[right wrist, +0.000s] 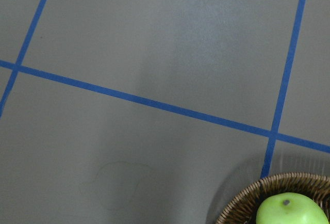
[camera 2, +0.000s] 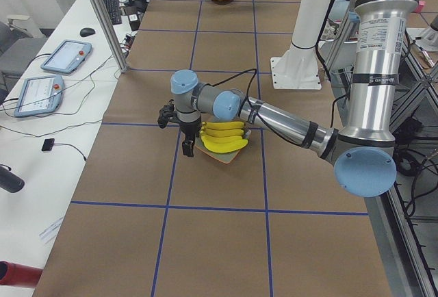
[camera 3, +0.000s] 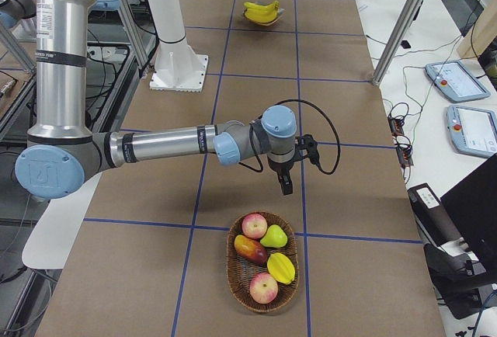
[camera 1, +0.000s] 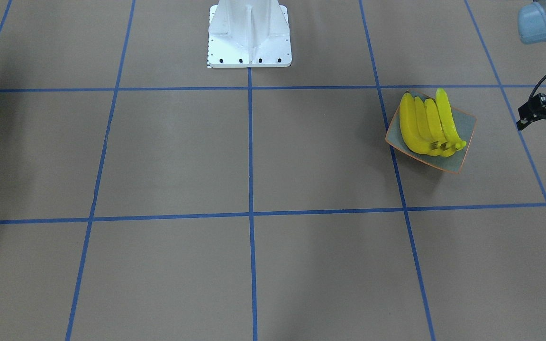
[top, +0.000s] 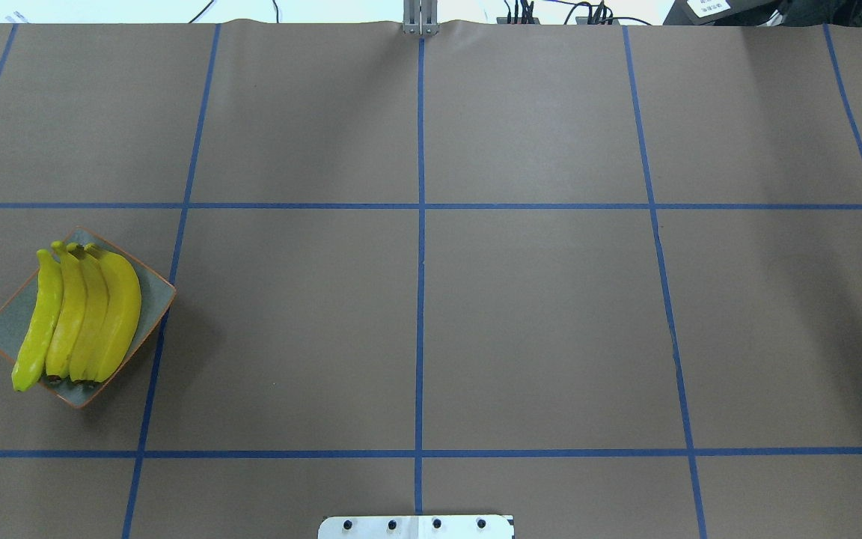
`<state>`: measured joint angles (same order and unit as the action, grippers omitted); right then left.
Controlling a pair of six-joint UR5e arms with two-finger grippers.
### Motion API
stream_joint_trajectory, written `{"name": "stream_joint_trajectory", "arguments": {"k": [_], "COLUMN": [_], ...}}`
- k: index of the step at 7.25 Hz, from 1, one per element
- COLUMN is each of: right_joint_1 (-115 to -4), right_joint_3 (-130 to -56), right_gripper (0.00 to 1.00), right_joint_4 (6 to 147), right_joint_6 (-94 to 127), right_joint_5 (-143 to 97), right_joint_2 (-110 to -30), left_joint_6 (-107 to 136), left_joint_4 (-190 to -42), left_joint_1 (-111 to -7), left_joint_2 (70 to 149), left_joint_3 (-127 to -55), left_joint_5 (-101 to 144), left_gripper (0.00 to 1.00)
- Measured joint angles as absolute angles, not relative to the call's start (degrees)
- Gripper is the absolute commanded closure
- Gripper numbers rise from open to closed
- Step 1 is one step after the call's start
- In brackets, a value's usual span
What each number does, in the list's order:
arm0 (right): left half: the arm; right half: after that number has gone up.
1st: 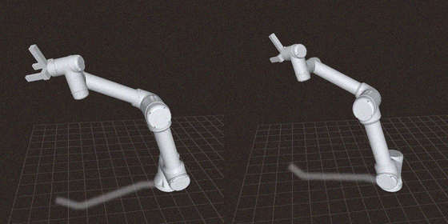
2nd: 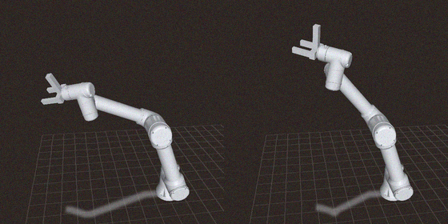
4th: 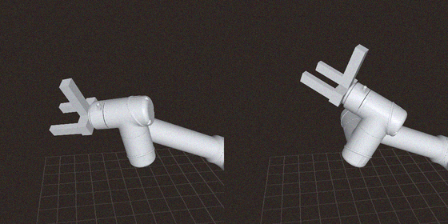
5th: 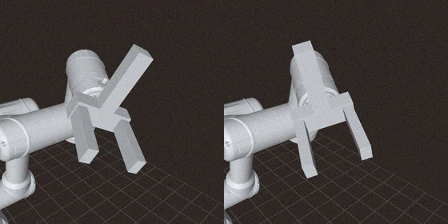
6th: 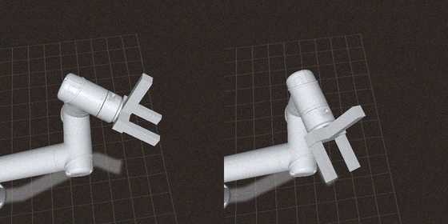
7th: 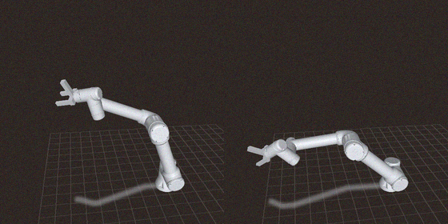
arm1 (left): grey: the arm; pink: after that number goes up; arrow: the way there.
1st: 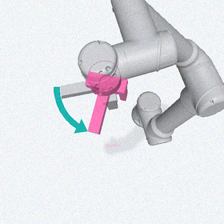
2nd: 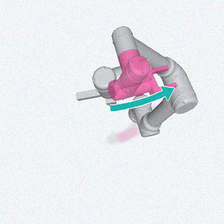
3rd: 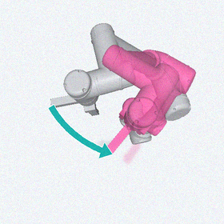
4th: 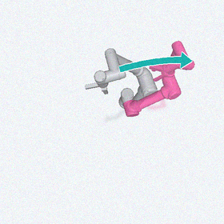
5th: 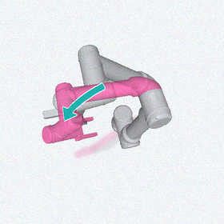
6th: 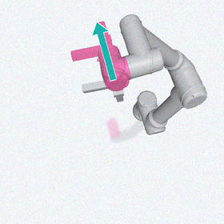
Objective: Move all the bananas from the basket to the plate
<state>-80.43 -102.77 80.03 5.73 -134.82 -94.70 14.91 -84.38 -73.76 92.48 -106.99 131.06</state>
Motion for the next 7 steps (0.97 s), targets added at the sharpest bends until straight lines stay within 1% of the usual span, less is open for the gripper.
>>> {"name": "stream_joint_trajectory", "arguments": {"k": [3, 7], "right_joint_1": [-80.59, -81.47], "right_joint_3": [-103.55, -106.55], "right_gripper": [0.00, 0.00], "right_joint_4": [87.83, 90.38], "right_joint_6": [2.19, 1.77], "right_joint_5": [-135.08, -135.03], "right_joint_2": [-94.40, -95.47], "left_joint_6": [14.77, 9.23], "left_joint_4": [-84.58, -86.26], "left_joint_1": [-77.52, -78.31], "left_joint_2": [92.35, 89.32], "left_joint_3": [-102.65, -102.31], "left_joint_5": [135.75, 136.34], "left_gripper": [0.00, 0.00]}}
